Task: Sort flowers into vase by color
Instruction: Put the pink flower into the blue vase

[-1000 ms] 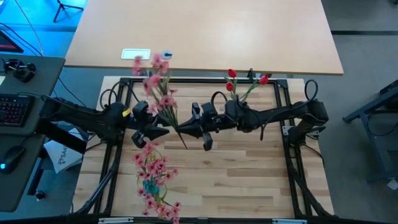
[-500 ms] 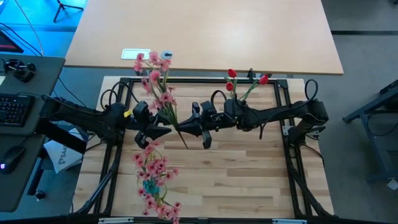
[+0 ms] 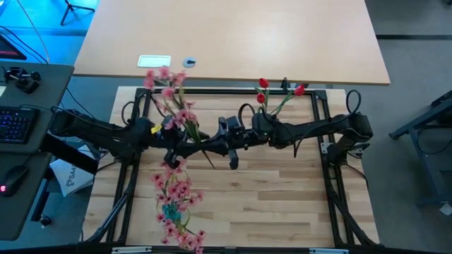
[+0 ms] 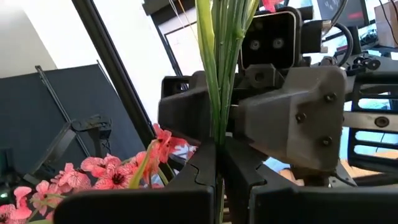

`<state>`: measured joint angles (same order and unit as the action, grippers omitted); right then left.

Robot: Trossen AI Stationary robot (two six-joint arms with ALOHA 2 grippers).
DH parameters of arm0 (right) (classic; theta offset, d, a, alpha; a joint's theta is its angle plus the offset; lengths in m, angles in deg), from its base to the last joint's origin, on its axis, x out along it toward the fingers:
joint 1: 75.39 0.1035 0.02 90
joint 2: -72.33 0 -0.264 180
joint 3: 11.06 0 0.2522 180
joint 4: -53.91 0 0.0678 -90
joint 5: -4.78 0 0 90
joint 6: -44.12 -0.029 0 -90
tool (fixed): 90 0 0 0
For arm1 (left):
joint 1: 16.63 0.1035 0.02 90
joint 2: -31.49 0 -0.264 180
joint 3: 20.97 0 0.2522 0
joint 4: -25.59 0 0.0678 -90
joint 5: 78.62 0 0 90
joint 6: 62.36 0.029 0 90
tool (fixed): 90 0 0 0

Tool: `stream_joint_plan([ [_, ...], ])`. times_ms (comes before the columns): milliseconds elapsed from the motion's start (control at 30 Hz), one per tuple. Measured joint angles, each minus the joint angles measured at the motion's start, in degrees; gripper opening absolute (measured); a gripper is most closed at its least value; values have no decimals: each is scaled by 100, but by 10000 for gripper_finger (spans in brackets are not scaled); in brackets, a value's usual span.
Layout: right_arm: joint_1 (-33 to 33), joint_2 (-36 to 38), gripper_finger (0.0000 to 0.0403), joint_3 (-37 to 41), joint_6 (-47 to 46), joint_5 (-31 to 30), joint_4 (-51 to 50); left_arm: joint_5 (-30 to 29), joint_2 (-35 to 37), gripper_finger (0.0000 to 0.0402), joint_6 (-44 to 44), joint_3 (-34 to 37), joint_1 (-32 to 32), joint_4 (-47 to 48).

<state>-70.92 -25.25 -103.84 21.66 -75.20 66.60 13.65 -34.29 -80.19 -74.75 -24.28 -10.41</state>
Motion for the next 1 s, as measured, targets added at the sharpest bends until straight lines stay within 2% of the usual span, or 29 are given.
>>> stream_joint_plan([
  [167,0,42,0,2,109,4,-15,319,204,151,-4,-12,0,300],
  [300,2,129,0,2,185,2,-49,239,509,151,1,-12,0,754],
  [1000,0,133,1,2,149,-55,-180,104,460,131,156,-10,-67,667],
])
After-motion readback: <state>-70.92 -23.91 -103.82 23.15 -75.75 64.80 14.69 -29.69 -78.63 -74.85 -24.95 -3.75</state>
